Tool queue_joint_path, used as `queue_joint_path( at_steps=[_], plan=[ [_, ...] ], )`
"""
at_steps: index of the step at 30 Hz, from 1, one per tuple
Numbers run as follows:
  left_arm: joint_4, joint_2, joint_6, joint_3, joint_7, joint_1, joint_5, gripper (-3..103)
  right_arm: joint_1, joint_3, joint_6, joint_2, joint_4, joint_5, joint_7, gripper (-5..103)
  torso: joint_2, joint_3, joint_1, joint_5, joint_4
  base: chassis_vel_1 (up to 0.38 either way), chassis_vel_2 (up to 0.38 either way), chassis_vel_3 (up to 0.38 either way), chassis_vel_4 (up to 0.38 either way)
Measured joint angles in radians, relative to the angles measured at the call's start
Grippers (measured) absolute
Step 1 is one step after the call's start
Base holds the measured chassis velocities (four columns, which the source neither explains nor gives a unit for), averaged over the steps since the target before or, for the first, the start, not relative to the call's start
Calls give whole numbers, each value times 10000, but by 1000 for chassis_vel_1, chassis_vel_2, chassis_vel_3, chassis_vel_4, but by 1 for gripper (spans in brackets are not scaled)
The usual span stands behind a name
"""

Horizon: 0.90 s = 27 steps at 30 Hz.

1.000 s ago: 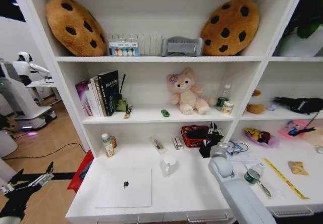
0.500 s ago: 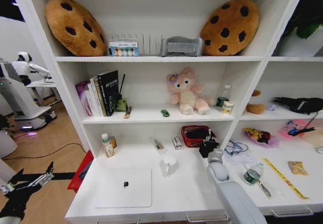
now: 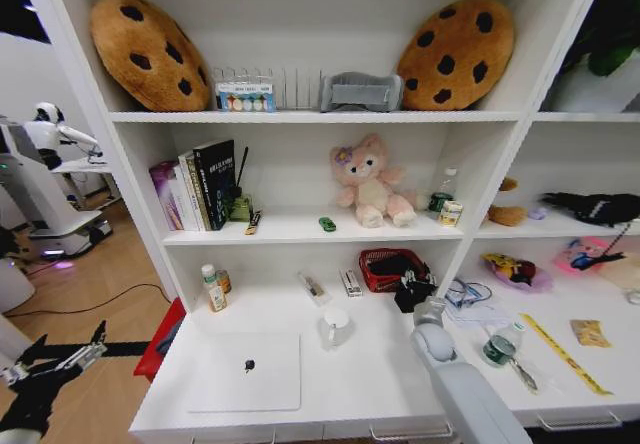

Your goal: Organize the objects on the table.

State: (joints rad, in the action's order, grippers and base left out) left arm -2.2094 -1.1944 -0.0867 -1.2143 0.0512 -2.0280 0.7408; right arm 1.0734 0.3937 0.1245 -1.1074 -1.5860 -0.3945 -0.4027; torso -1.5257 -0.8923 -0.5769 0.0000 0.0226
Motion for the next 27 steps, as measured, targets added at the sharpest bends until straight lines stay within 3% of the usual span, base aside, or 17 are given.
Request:
queue_joint_path(
  at_steps=[6,10,11,16,20,27],
  plan=[
    [0,0,0,0,0,0,0,100,2028,533,-228,351,-2182,-33,58,84,-1,1,1,0,0,0,0,0,0],
    [0,0,0,0,1,-1,0,100,3112,908,-196,252,-2994,78,256,89,-2,1,1,0,4,0,0,0,0],
    [0,0,0,0,-3,0,0,100,3539,1080,-165,131,-3311,92,331,97,-2,2,2,-2,2,0,0,0,0],
    [0,-1,0,-1,2,0,0,100,4955,1573,80,-414,-4240,364,680,100,-2,2,3,2,1,0,0,0,0],
    [0,0,0,-1,3,0,0,100,7056,2609,597,-893,-5413,532,1284,100,-2,2,3,-2,2,0,0,0,0],
    [0,0,0,-1,1,0,0,100,8052,3641,977,-1154,-5951,285,1584,100,0,0,1,-2,1,-4,-4,1,7]
  ],
)
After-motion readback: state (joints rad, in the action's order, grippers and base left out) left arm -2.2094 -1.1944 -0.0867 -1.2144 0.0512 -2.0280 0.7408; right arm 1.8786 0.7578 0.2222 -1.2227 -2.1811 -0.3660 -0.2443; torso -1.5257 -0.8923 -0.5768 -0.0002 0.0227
